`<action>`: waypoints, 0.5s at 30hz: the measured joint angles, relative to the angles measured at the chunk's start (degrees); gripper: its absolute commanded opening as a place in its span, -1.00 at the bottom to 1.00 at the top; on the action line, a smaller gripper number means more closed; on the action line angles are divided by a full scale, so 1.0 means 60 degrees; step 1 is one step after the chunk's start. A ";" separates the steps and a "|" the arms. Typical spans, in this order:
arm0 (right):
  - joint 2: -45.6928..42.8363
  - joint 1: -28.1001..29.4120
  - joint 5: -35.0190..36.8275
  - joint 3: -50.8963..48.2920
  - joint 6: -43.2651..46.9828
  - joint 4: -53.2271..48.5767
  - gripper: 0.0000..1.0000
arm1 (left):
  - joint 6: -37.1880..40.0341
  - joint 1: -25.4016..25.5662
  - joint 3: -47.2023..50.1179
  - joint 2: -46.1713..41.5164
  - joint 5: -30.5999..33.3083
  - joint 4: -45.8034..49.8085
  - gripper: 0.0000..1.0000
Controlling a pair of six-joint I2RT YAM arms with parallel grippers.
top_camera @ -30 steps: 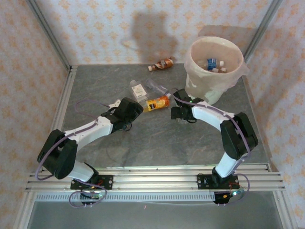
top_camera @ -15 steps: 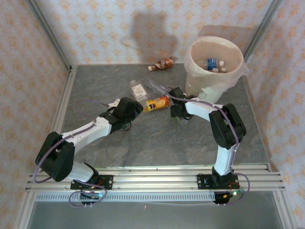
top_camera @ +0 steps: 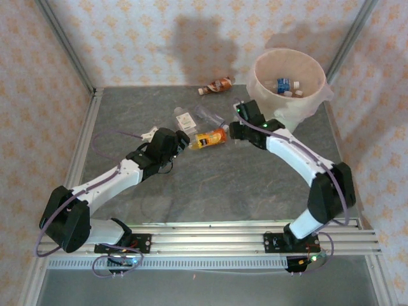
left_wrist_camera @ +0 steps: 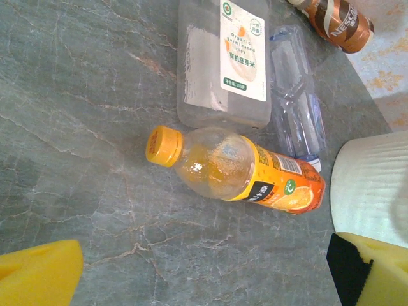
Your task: Put the plastic bottles in the bin
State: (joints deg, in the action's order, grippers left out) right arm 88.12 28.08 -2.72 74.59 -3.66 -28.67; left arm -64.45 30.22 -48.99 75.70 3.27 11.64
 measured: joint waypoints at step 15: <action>-0.1195 -0.1545 -0.1056 0.1668 -0.0688 0.2025 -0.02 | 0.0000 0.0000 0.0168 -0.0051 0.0029 -0.0066 1.00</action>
State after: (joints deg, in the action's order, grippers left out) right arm 80.95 18.81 -9.06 84.60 -7.79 -16.51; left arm -64.45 30.22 -47.99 75.40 3.44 11.25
